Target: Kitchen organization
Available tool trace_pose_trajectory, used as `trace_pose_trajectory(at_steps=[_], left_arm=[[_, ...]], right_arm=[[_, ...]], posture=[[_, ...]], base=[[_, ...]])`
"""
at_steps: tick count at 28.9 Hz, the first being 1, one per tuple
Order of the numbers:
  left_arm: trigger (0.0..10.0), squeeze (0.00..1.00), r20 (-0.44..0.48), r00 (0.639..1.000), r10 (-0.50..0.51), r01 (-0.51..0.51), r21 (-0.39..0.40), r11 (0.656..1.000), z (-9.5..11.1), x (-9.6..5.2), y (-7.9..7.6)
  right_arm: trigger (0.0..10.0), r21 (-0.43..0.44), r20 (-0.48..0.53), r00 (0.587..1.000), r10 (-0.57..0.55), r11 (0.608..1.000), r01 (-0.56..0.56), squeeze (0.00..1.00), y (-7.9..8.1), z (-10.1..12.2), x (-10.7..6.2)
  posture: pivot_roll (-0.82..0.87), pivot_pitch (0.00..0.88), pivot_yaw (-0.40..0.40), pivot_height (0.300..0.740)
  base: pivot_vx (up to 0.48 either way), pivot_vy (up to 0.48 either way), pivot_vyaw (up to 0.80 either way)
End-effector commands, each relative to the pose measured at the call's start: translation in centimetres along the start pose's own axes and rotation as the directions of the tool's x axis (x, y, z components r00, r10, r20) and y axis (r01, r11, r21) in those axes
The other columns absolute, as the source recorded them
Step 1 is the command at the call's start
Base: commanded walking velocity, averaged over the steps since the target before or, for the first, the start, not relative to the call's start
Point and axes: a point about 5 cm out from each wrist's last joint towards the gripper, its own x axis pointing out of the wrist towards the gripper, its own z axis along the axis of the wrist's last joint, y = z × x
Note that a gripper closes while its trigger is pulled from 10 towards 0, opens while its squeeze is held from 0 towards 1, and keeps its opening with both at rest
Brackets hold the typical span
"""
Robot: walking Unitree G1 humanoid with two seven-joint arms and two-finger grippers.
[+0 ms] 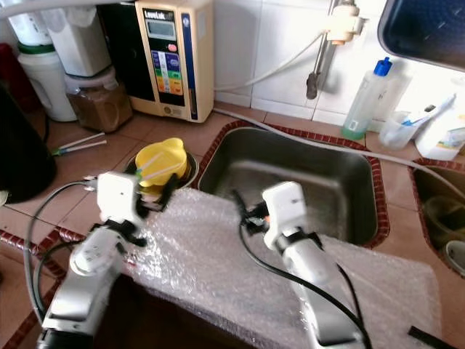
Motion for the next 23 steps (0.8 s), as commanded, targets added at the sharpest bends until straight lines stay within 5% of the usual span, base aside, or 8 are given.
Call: trace_pose_trajectory(at_steps=[1, 16, 23], left_arm=[[10.0, 0.0, 0.011, 1.0, -0.007, 0.007, -0.007, 1.0, 0.2, 0.2, -0.4], [10.0, 0.0, 0.018, 0.988, 0.15, -0.151, 0.078, 0.985, 0.5, 0.0, 1.5], [10.0, 0.0, -0.032, 0.996, 0.08, -0.079, 0.032, 0.996, -0.4, 0.1, 0.6]], right_arm=[[10.0, -0.011, -0.005, 1.0, -0.023, 1.0, 0.022, 0.0, -0.5, -0.1, -0.2], [10.0, 0.004, 0.04, 0.998, 0.043, 0.999, -0.043, 0.0, 0.1, 0.7, -0.1], [10.0, -0.001, 0.037, 0.999, 0.039, 0.999, -0.039, 0.0, -0.1, 0.6, 0.2]], posture=[[0.0, 0.0, 0.013, 0.74], [0.01, 0.0, 0.015, 0.74], [0.01, 0.0, 0.013, 0.74]], base=[[0.0, 0.0, 0.0], [0.0, 0.0, 0.0], [0.0, 0.0, 0.0]])
